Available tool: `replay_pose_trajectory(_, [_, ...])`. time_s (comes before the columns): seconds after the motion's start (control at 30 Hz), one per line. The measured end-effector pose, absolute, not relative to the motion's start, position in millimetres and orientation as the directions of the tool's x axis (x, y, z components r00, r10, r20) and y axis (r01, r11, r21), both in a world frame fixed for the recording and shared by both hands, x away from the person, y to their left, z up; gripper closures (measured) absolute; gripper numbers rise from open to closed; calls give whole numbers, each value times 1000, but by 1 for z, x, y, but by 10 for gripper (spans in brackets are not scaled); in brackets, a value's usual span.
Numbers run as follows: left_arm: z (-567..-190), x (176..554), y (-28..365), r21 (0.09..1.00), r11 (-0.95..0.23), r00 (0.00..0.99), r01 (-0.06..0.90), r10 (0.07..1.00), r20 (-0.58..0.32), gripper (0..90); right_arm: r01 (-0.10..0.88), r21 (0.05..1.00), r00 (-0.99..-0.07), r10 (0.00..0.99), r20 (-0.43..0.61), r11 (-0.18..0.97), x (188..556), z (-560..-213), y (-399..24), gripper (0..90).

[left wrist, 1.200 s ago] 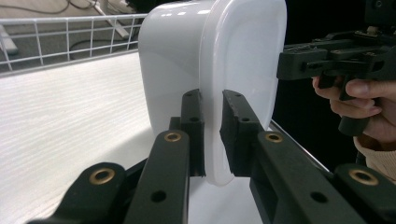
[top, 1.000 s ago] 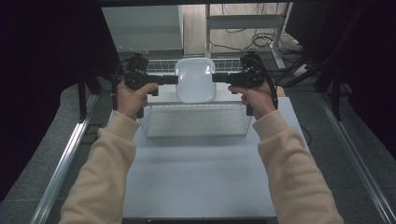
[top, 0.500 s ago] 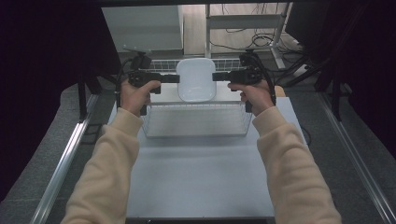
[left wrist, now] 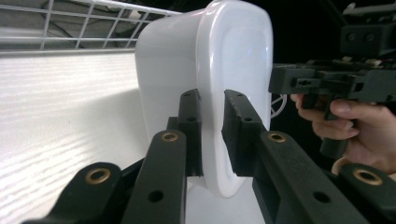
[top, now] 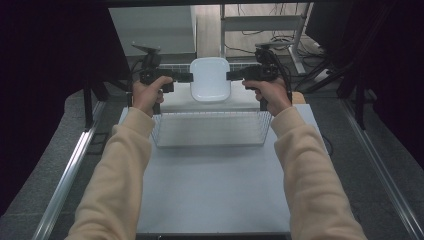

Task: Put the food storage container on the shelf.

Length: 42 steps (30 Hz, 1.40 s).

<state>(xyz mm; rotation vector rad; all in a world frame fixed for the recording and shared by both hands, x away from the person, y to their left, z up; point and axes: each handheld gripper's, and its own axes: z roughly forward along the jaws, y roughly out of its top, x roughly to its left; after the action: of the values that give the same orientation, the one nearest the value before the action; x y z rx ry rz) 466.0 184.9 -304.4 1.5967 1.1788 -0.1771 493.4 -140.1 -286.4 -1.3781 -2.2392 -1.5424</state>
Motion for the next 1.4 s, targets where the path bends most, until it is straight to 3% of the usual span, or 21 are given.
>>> replay_pose_trajectory(0.33, [-321,493,190,575,176,413,799,534,-738,715,793,609,-484,598,639,-8,523,-299,-139,715])
replay_pose_trajectory(0.43, [-325,497,189,576,185,399,796,554,-730,741,805,592,-458,600,655,-31,527,-303,-139,701])
replay_pose_trajectory(0.63, [-328,498,187,591,186,414,785,551,-725,698,805,591,-443,608,659,-54,527,-307,-140,683])
replay_pose_trajectory(0.73, [-325,494,187,624,181,423,760,591,-687,583,786,616,-459,621,635,-49,524,-304,-140,499])
replay_pose_trajectory(0.87, [-310,476,192,706,169,455,688,657,-601,414,704,710,-523,655,546,-30,512,-291,-145,345])
replay_pose_trajectory(1.0, [-302,448,193,780,93,500,619,719,-483,331,612,790,-609,656,446,33,489,-287,-154,301])
replay_pose_trajectory(1.17, [-311,413,194,823,-14,540,568,761,-360,285,517,844,-687,658,307,147,450,-302,-169,278])
replay_pose_trajectory(1.4, [-349,368,203,834,-43,553,551,767,-326,273,443,871,-696,693,187,210,397,-339,-200,267])
